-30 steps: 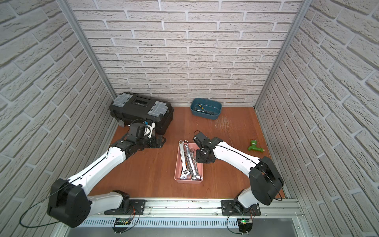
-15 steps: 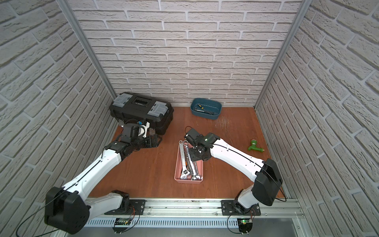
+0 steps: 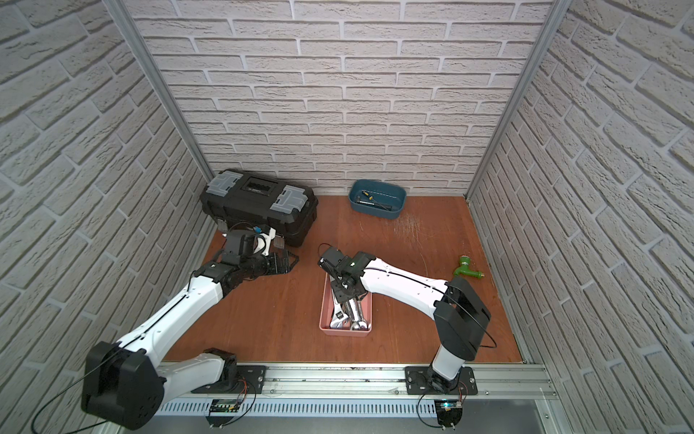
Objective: Take out the wrench from the storage box
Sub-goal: Pick up the wrench from the storage box.
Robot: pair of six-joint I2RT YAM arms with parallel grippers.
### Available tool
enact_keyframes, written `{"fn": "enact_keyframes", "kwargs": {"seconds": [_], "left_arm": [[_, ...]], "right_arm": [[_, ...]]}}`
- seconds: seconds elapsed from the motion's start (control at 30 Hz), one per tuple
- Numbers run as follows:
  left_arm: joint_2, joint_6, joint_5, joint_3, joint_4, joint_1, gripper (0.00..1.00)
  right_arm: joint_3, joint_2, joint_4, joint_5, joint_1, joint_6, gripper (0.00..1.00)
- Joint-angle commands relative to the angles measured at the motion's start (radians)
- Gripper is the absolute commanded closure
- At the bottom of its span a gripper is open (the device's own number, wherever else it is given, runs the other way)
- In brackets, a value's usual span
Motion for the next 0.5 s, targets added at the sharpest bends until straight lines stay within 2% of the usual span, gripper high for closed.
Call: {"fn": "enact_keyframes", "kwargs": {"seconds": [0.0,0.47], "left_arm": [[-0.006,-0.005,0.024,-0.022,0.047,0.006,0.02],[-0.006,0.0,0.03,-0.042,0.046,0.005,0.02]], "right_arm": [[-0.036,0.012,0.058,0.017,-0.008,-0.023,0.57],[-0.092,0.077,0.148,-0.012,-0.029,-0.034,0.66]]}}
